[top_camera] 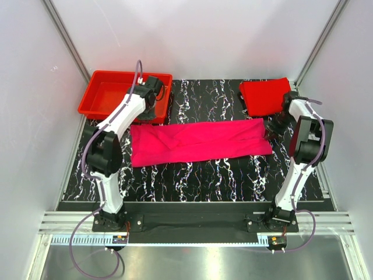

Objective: Fold and stack the t-shirts
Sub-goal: Fold the tshirt

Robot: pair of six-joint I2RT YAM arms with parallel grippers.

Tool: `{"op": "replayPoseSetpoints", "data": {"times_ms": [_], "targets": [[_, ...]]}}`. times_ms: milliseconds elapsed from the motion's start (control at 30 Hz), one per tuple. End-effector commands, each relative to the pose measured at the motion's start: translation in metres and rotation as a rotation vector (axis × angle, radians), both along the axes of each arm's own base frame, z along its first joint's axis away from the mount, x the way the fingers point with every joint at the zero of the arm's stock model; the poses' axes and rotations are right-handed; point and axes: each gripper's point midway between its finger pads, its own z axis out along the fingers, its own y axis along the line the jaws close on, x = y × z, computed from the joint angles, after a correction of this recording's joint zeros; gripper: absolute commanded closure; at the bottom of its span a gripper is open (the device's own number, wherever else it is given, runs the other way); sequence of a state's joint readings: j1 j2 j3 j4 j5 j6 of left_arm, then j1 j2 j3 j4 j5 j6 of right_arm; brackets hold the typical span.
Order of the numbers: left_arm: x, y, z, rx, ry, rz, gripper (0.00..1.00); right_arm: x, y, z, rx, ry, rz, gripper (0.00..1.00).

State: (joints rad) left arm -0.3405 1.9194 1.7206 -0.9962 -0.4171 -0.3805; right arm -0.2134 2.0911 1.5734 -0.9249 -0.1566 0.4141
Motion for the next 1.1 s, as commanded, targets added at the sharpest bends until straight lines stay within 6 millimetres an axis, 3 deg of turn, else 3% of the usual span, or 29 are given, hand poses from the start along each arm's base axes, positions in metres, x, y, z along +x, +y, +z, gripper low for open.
{"op": "replayPoseSetpoints", "data": {"times_ms": [0, 33, 133, 167, 200, 233, 267, 300, 333, 400, 433, 467, 567, 700, 800, 1067], "targets": [[0.021, -0.004, 0.025, -0.010, -0.061, -0.002, 0.67, 0.016, 0.001, 0.022, -0.005, -0.045, 0.018, 0.70], [0.018, -0.002, 0.032, -0.011, -0.074, 0.006, 0.50, 0.016, -0.005, 0.033, -0.042, -0.062, 0.028, 0.58], [-0.012, 0.006, 0.058, -0.037, -0.114, 0.012, 0.29, 0.007, -0.019, 0.056, -0.135, -0.077, 0.047, 0.44], [-0.021, 0.008, 0.062, -0.048, -0.119, 0.011, 0.29, 0.001, -0.021, 0.062, -0.148, -0.073, 0.053, 0.38], [-0.039, 0.010, 0.054, -0.061, -0.084, 0.005, 0.29, -0.003, -0.022, 0.067, -0.160, -0.075, 0.054, 0.37], [-0.055, 0.012, 0.068, -0.095, -0.117, 0.013, 0.30, -0.010, -0.021, 0.074, -0.164, -0.082, 0.055, 0.35], [-0.066, 0.011, 0.068, -0.126, -0.118, 0.012, 0.31, -0.015, -0.018, 0.076, -0.156, -0.085, 0.054, 0.33], [-0.079, 0.004, 0.059, -0.189, -0.084, -0.001, 0.31, -0.026, -0.014, 0.070, -0.139, -0.065, 0.056, 0.32], [-0.096, 0.004, 0.041, -0.211, -0.032, 0.018, 0.32, -0.030, -0.010, 0.076, -0.128, -0.083, 0.050, 0.32], [-0.113, -0.001, 0.034, -0.293, -0.026, 0.023, 0.31, -0.041, -0.006, 0.066, -0.107, -0.071, 0.044, 0.30], [-0.129, 0.001, 0.010, -0.324, 0.033, 0.065, 0.30, -0.043, -0.002, 0.067, -0.086, -0.084, 0.039, 0.29], [-0.135, 0.002, 0.006, -0.380, 0.042, 0.090, 0.30, -0.043, -0.002, 0.063, -0.076, -0.090, 0.031, 0.29], [-0.149, 0.005, -0.012, -0.523, 0.072, 0.161, 0.30, -0.055, -0.001, 0.049, -0.009, -0.079, -0.021, 0.33], [-0.151, 0.016, -0.027, -0.656, 0.087, 0.262, 0.26, -0.073, -0.004, 0.029, 0.051, -0.048, -0.081, 0.35], [-0.154, 0.015, -0.041, -0.755, 0.109, 0.351, 0.25, -0.076, -0.006, 0.019, 0.079, -0.051, -0.105, 0.35], [-0.147, 0.021, -0.050, -0.752, 0.089, 0.413, 0.15, -0.060, -0.010, 0.001, 0.092, -0.066, -0.129, 0.34]]}}
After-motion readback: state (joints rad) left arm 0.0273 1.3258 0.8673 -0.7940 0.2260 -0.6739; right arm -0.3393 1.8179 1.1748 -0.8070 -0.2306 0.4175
